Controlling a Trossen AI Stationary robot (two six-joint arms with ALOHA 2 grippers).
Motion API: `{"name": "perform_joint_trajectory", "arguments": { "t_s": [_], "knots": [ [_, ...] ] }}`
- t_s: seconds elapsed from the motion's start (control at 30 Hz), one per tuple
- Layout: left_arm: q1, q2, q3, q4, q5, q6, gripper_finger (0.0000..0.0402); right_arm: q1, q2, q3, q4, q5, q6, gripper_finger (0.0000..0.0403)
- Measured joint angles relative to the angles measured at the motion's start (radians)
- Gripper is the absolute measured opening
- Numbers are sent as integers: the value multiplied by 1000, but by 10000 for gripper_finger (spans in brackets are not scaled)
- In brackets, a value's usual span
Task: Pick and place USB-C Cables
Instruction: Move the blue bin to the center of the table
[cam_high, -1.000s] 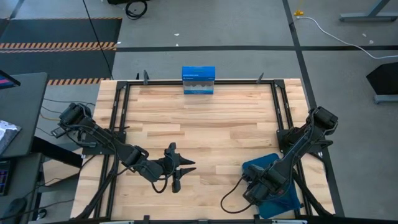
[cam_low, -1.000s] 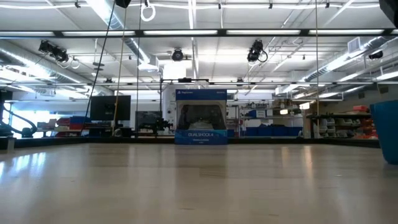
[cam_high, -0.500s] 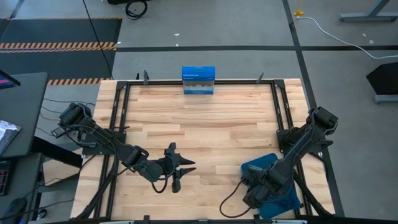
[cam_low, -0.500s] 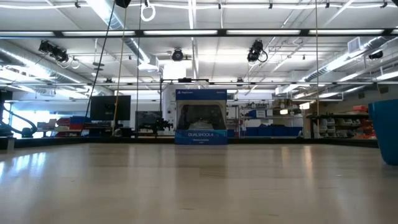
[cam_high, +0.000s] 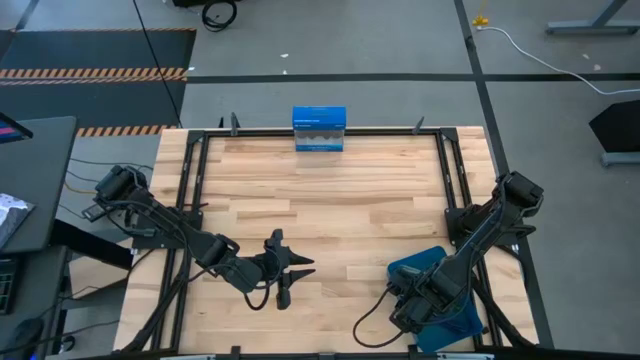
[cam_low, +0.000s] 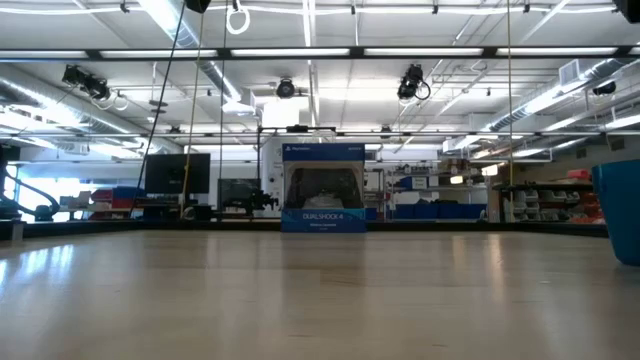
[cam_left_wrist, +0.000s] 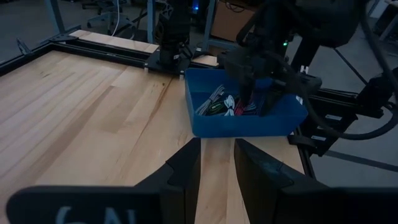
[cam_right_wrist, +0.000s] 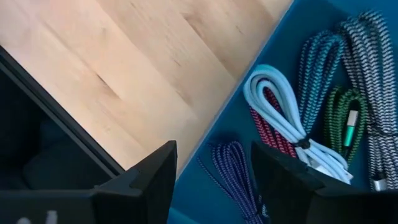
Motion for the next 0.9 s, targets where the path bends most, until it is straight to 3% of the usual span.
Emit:
{"name": "perform_joint_trajectory", "arguments": {
  "t_s": [0.5, 0.9],
  "knots": [
    [1, 0, 0, 0, 0, 0, 105, -22, 0, -118, 131, -28, -32, 209],
    [1, 0, 0, 0, 0, 0, 105, -60, -1, -136, 125, -41, -167, 157]
  ]
}}
